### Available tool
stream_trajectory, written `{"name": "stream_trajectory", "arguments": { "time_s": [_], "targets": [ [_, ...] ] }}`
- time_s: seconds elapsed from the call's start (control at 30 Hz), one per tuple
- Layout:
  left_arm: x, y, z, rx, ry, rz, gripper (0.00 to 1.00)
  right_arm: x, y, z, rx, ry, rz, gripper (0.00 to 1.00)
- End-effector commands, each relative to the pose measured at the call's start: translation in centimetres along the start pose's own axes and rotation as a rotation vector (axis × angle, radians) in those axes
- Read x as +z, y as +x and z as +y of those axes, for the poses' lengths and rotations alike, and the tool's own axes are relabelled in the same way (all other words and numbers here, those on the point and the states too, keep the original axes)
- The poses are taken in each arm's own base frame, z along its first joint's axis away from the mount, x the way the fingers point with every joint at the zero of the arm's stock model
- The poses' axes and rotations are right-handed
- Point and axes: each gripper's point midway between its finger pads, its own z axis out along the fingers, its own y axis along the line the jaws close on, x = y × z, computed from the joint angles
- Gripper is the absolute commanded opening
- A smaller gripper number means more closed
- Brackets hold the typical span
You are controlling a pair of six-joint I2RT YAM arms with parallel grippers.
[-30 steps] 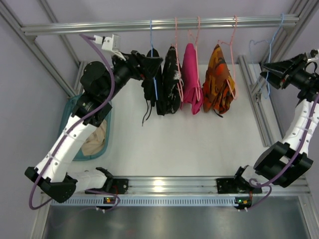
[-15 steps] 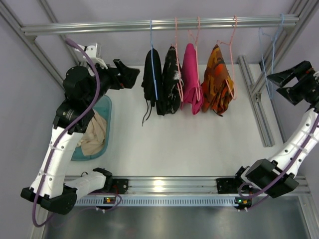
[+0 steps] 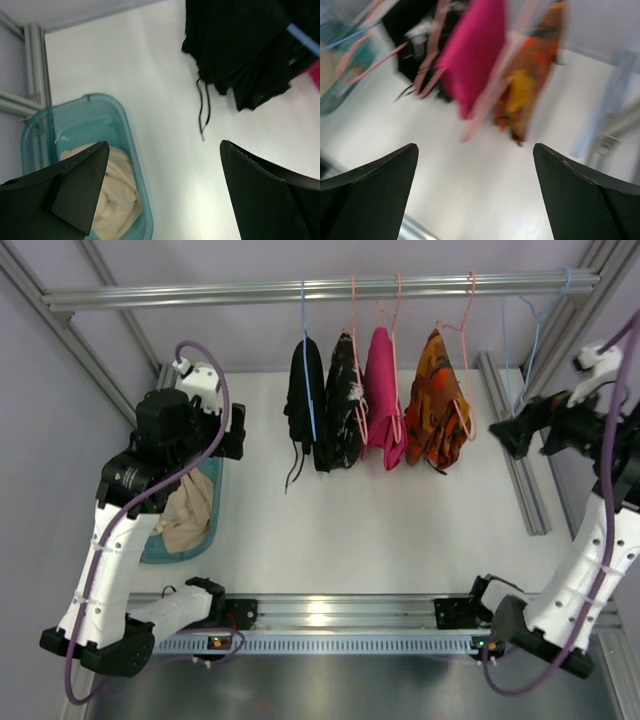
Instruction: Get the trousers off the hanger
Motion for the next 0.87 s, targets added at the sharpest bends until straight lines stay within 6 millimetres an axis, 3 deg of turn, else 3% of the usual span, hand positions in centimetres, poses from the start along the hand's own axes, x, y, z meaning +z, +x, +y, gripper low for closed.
{"name": "stream_trajectory", "arguments": {
  "time_s": [0.0, 0.03, 0.07, 0.13, 0.33, 0.43, 0.83],
  "targets": [
    [-2.1, 3.1, 2.2, 0.085, -0.080, 0.081, 0.98, -0.1, 3.4, 7.3, -0.083, -0.232, 0.082, 0.99],
    [-2.4, 3.6, 2.2, 0.081, -0.069, 0.090, 0.99, 0.3, 4.0, 9.3, -0.062, -0.311, 0.100, 0.99],
    [-2.7, 4.0, 2.5, 0.067, -0.074, 0.097, 0.98, 0.9, 5.0, 9.8, -0.046, -0.333, 0.125, 0.99],
    [-3.3, 4.7, 3.0, 0.043, -0.081, 0.101, 0.98, 1.2, 5.3, 11.0, -0.070, -0.383, 0.125, 0.99],
    [-5.0, 5.1, 5.0, 0.002, -0.149, 0.070, 0.98, 1.2, 6.3, 12.6, -0.095, -0.447, 0.122, 1.00],
    [-5.7, 5.3, 5.7, -0.034, -0.172, 0.054, 0.98, 1.3, 8.5, 13.2, -0.116, -0.464, 0.143, 0.99],
    [-7.2, 6.6, 6.7, -0.069, -0.227, 0.038, 0.98, -0.9, 12.1, 13.6, -0.202, -0.441, 0.084, 1.00]
  ]
}}
